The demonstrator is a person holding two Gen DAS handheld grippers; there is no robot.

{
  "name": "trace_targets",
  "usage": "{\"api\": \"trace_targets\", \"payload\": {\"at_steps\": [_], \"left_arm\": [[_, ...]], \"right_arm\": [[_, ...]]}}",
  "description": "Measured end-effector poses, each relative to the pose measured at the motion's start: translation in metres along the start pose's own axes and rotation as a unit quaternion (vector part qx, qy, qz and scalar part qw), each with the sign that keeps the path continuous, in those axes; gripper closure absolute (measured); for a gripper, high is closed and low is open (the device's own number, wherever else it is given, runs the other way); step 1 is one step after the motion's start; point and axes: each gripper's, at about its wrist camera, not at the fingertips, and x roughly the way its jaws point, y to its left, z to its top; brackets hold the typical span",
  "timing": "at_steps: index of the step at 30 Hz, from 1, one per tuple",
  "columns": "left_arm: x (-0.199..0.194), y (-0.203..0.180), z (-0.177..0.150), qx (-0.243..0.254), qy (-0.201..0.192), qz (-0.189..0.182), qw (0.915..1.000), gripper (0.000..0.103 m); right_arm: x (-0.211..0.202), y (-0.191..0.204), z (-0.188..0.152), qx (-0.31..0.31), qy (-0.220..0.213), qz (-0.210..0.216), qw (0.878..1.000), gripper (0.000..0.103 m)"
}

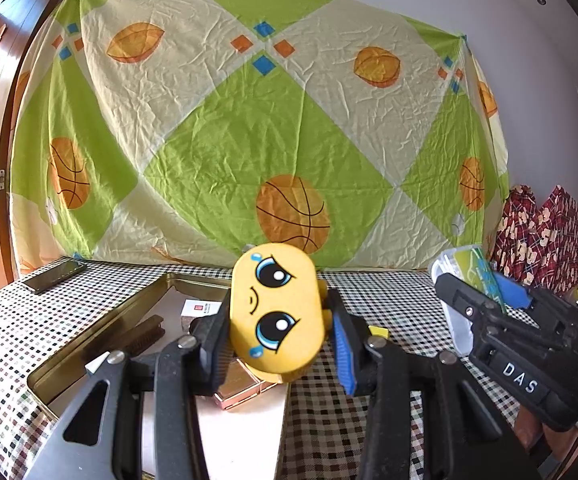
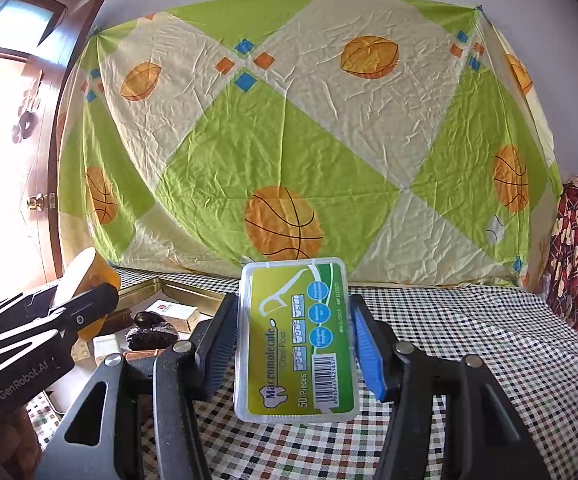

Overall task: Organize rigid objects
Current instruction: 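Carry the yellow face block with the left tool while the right tool carries the floss box toward the tin, then lower and open the left tool over the tin while the right tool releases the floss box there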

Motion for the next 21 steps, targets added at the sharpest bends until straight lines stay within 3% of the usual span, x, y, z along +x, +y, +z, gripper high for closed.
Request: {"api": "trace_targets", "payload": {"at_steps": [21], "left_arm": [[-0.002,0.031,0.005,-0.020,-0.003,0.024,0.9995,0.061]], "right_arm": [[0.006,0.040,0.000,-0.008,0.002,0.050,0.999,0.046]]}}
